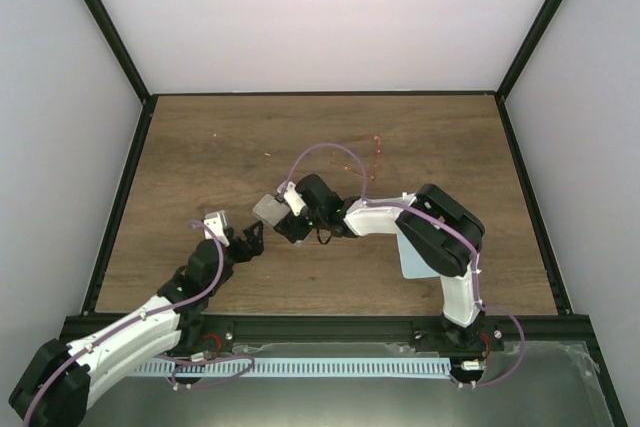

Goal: Organize the sunglasses
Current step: Open the sunglasses case at the center of the board.

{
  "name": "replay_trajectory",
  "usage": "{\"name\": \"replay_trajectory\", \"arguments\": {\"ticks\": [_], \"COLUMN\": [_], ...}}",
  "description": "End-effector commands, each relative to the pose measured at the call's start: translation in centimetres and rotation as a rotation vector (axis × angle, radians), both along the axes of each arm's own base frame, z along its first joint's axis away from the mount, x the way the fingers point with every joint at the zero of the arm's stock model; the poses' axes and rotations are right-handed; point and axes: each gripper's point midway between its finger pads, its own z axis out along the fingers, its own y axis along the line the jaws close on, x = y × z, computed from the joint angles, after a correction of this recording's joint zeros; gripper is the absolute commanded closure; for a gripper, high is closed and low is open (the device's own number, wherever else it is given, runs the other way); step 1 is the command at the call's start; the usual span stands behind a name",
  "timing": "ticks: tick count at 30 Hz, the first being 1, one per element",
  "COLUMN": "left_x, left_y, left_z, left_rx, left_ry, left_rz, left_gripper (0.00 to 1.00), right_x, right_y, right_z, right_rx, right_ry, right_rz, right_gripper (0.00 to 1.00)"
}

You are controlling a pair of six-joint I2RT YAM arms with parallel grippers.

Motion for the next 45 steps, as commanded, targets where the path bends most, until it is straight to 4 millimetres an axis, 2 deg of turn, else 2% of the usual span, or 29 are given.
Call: {"name": "replay_trajectory", "arguments": {"ticks": [1, 2, 3, 7, 9, 12, 14, 18, 21, 26, 32, 34, 42, 45], "left_x": [-0.2, -0.2, -0.1, -0.2, -0.1, -0.1, -0.1, -0.1, -0.1, -0.3, -1.5, -2.0, -3.4, -3.3], "left_y": [0.3, 0.2, 0.2, 0.3, 0.2, 0.2, 0.2, 0.2, 0.0, -0.9, -3.5, -4.6, -6.9, -7.3], "left_z": [-0.7, -0.7, -0.7, -0.9, -0.9, -0.9, -1.0, -0.9, -0.9, -0.7, 0.8, 1.2, 3.2, 2.3], "left_rx": [0.008, 0.007, 0.008, 0.012, 0.013, 0.013, 0.015, 0.013, 0.015, -0.015, -0.157, -0.184, -0.294, -0.275], "left_ry": [0.003, 0.002, 0.003, 0.009, 0.01, 0.012, 0.013, 0.012, 0.009, 0.0, -0.066, -0.071, -0.088, -0.055], "left_rz": [0.001, 0.001, 0.001, 0.001, 0.001, 0.001, 0.0, -0.001, -0.01, -0.058, -0.207, -0.274, -0.416, -0.424], "left_gripper": [0.0, 0.0, 0.0, 0.0, 0.0, 0.0, 0.0, 0.0, 0.0, 0.0, 0.0, 0.0, 0.0, 0.0], "right_x": [0.1, 0.2, 0.2, 0.0, -0.1, -0.2, 0.0, -0.1, -0.2, -0.2, -1.0, -1.1, -1.0, -1.1], "right_y": [0.4, 0.4, 0.4, 0.5, 0.4, 0.3, 0.2, 0.2, 0.1, -1.0, -3.5, -4.4, -6.4, -7.3], "right_z": [0.1, 0.0, 0.0, 0.0, 0.1, 0.1, 0.1, 0.2, 1.5, 5.6, 9.3, 9.6, 11.4, 12.0], "right_rx": [0.007, 0.008, 0.007, 0.008, 0.013, 0.013, 0.008, 0.017, 0.066, 0.212, 0.366, 0.389, 0.488, 0.506], "right_ry": [-0.018, -0.018, -0.018, -0.007, -0.006, -0.005, -0.008, -0.006, 0.001, 0.022, 0.021, 0.022, -0.022, -0.05], "right_rz": [0.0, -0.002, -0.002, 0.001, 0.005, 0.005, -0.005, -0.012, -0.024, -0.064, -0.157, -0.205, -0.297, -0.319], "right_gripper": [0.17, 0.11, 0.11, 0.24, 0.34, 0.58, 0.64, 0.64, 0.64, 0.63, 0.64, 0.64, 0.63, 0.63]}}
